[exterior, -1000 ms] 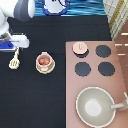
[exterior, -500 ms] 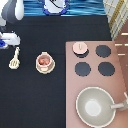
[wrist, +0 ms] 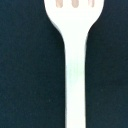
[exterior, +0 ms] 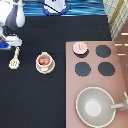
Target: Take the lid off the pot, put the pot on the plate, and use the tool to push the pot to the front of the table.
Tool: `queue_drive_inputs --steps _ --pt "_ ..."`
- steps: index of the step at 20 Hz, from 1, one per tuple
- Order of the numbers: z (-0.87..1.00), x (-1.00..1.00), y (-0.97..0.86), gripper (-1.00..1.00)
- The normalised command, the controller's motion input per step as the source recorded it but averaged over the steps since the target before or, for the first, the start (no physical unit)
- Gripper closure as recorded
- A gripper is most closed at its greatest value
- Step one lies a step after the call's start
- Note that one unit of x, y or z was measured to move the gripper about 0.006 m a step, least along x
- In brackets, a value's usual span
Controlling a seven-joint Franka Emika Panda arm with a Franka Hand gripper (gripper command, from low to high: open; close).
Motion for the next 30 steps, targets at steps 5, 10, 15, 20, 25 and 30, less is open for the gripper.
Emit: queue_drive_inputs --steps 5,10,15,20,25,30 --pt "-0.64 -0.15 0.11 -1.0" --pt "-0.54 -0.34 0.02 -1.0" --pt "-0.27 -0.49 0.0 1.0" --pt "0.0 -0.44 0.0 1.0" --pt "-0.01 -0.33 0.0 1.0" --pt "0.0 -0.21 0.05 1.0"
